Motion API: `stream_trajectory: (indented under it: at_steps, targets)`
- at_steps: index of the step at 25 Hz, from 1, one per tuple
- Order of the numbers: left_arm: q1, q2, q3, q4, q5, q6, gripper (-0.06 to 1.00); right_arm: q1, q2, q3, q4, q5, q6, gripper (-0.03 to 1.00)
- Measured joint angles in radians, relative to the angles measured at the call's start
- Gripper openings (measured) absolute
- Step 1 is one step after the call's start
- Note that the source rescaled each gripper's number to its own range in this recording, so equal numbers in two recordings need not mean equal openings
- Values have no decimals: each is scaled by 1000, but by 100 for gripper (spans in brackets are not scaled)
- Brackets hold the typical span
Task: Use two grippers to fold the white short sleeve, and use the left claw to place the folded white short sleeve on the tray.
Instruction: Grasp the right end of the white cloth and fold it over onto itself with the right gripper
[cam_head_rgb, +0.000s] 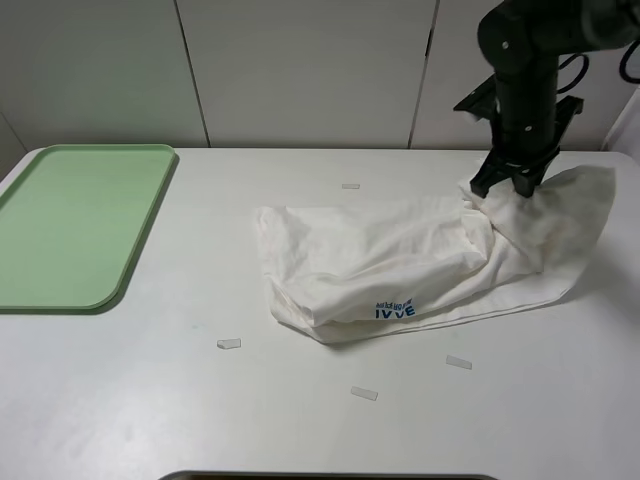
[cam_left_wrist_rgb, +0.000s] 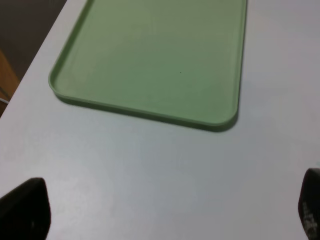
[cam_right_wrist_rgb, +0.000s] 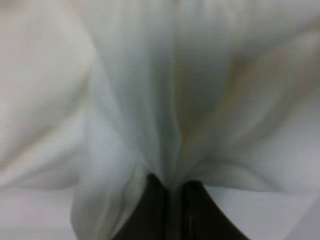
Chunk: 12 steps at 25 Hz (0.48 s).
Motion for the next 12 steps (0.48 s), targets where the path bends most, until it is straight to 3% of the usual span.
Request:
stream_trajectory:
  at_steps: [5,12]
  targets:
    - [0,0,0,0,0,0,99,80,0,71,23,-31,48,0]
    - [0,0,0,0,1,0,99,171,0,100,141,-73,133,0]
